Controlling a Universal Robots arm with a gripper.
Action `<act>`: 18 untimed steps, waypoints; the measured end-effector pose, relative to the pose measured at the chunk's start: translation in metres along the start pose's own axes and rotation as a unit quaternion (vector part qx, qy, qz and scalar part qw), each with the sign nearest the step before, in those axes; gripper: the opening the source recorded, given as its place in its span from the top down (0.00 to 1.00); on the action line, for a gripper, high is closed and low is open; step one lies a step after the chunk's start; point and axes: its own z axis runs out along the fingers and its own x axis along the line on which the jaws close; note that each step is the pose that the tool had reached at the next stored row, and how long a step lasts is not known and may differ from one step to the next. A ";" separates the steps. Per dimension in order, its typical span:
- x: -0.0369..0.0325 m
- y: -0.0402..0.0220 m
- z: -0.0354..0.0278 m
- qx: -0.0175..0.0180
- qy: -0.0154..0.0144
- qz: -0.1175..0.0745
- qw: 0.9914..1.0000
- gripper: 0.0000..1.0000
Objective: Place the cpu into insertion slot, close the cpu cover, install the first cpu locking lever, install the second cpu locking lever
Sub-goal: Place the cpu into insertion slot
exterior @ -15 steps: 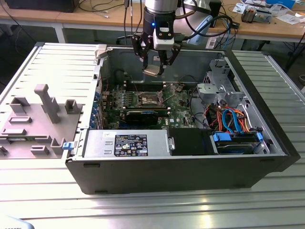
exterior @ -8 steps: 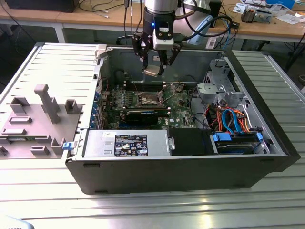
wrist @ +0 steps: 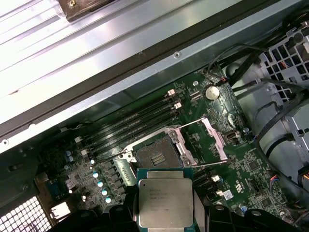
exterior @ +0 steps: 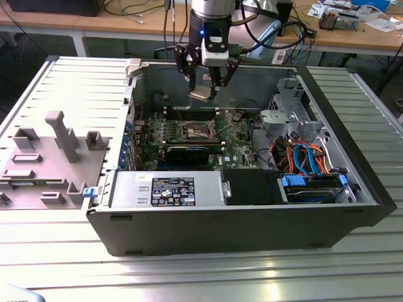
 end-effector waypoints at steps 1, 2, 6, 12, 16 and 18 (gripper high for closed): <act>0.0000 0.0000 0.0000 0.000 0.000 0.000 1.000 0.45; 0.0000 0.0000 0.0000 0.000 0.000 0.000 1.000 0.45; 0.0000 0.0000 0.0000 0.000 0.000 0.001 1.000 0.45; 0.0000 0.0000 0.0001 0.000 0.000 0.005 1.000 0.45; 0.0000 0.0000 0.0001 0.000 0.000 0.006 1.000 0.45; 0.0000 0.0000 0.0002 0.000 0.000 0.008 1.000 0.45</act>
